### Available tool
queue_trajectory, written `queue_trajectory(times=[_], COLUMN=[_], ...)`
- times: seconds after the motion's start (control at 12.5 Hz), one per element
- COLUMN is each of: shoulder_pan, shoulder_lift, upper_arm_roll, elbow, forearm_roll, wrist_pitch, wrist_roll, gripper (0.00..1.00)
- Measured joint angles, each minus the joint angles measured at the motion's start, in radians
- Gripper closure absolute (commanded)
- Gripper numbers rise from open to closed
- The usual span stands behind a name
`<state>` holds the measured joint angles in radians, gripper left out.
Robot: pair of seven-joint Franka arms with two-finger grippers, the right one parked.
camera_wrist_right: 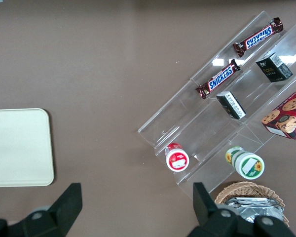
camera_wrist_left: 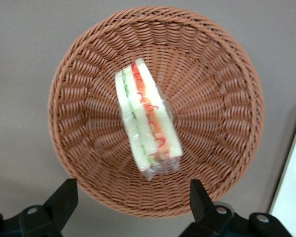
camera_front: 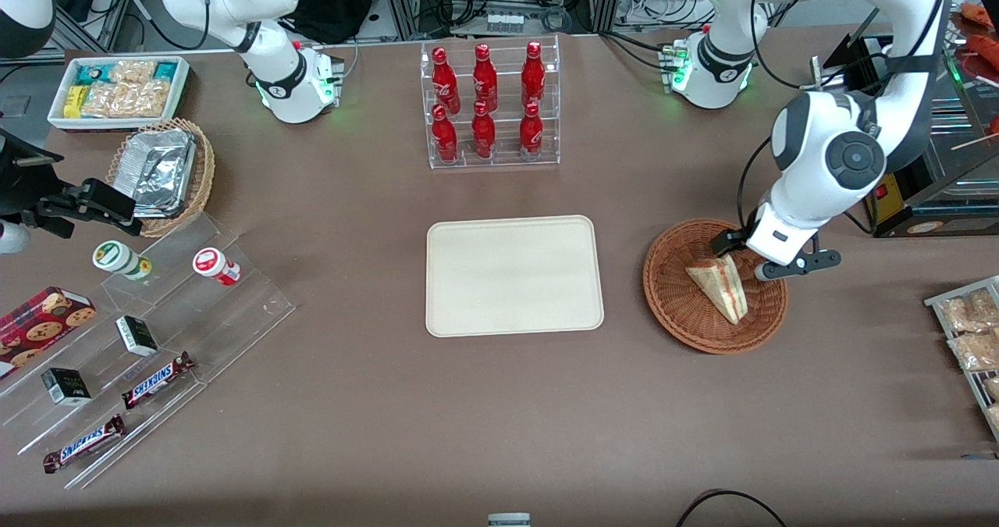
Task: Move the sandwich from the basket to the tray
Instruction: 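Lower the open left gripper around the sandwich and close it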
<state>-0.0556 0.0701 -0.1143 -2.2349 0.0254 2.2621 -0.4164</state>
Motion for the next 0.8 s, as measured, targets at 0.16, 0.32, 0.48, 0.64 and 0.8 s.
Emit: queue_trajectory(times=[0.16, 0.32, 0.48, 0.64, 0.8], shoulder_pan=[-0.007, -0.007, -0.007, -0.008, -0.008], shoulder_lift=[0.012, 0.03, 0.05, 0.071, 0.092], upper_arm_roll=[0.0, 0.0, -0.001, -0.007, -0.014], elbow=[-0.014, -0.023, -0.026, -0.026, -0.027], forearm_roll=[0.0, 0.0, 0.0, 0.0, 0.0], wrist_pitch=[0.052, 0.096, 0.125, 0.148, 0.166], wrist_roll=[-0.116, -0.232, -0.346, -0.444, -0.495], gripper=[0.0, 0.0, 0.0, 0.0, 0.0])
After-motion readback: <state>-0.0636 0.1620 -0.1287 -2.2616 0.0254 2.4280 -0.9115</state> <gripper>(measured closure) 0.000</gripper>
